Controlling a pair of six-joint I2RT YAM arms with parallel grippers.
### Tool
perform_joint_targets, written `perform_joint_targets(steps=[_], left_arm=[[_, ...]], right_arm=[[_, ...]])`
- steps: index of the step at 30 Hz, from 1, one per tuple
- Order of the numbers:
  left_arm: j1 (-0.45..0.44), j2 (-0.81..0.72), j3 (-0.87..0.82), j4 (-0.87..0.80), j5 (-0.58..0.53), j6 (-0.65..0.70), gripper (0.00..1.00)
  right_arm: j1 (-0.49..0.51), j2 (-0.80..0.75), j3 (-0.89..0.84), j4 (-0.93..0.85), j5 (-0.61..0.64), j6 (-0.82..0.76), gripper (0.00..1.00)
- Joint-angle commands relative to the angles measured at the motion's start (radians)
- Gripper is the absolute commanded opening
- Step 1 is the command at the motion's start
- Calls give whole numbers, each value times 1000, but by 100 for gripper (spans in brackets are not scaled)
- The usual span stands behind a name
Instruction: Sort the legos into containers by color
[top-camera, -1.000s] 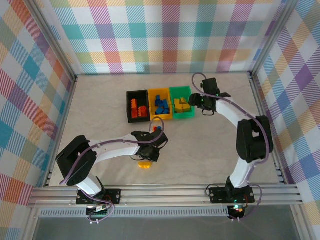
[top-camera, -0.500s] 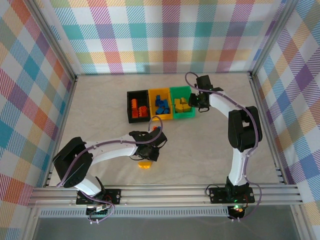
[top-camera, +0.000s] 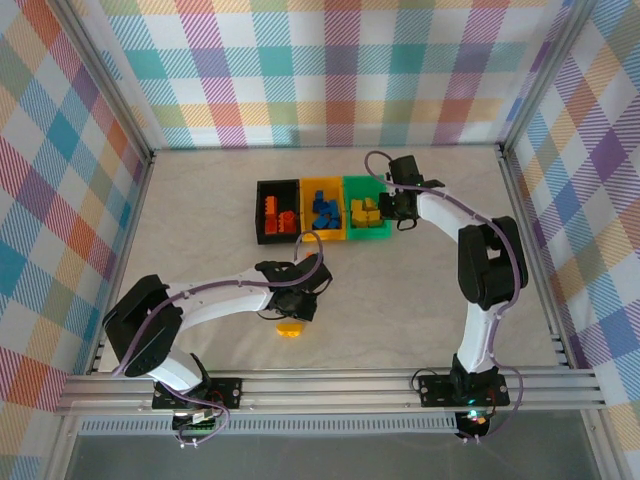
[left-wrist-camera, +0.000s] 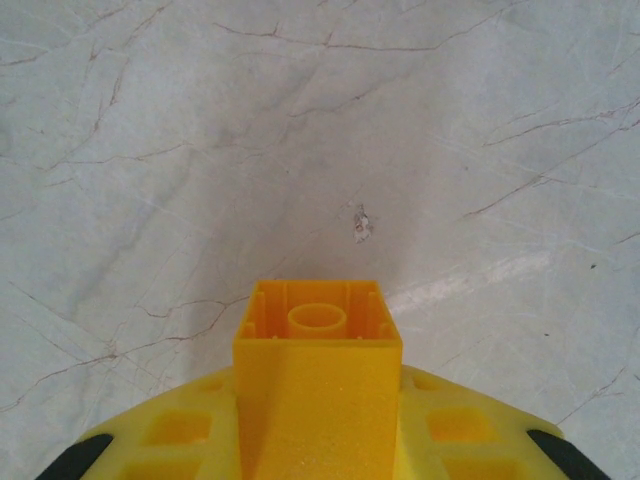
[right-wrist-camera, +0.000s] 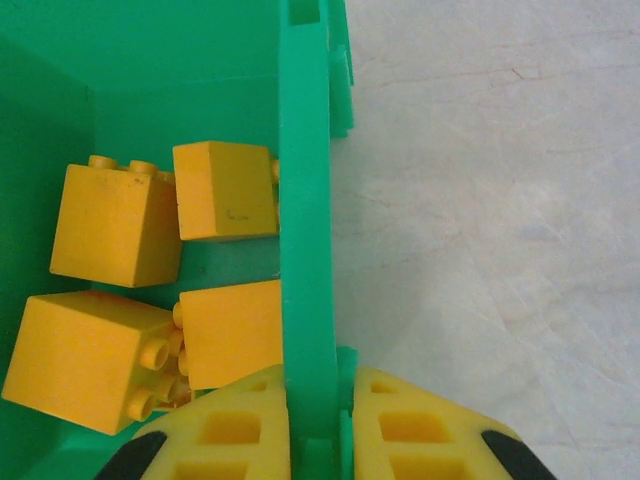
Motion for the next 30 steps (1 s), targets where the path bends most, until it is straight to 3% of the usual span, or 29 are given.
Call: perform_joint_targets(steps=[1,14,30], left_arm=[[19,-39,-21,3,1,16,3],[34,-74,-35,6,15,24,1],[41,-78,7,-4,19,22,0]], right_arm=[[29,-31,-67,-95,-2,-14,0],[130,-168,-294,-69,29,136,0],[110,-34,-143,-83,81,135,0]])
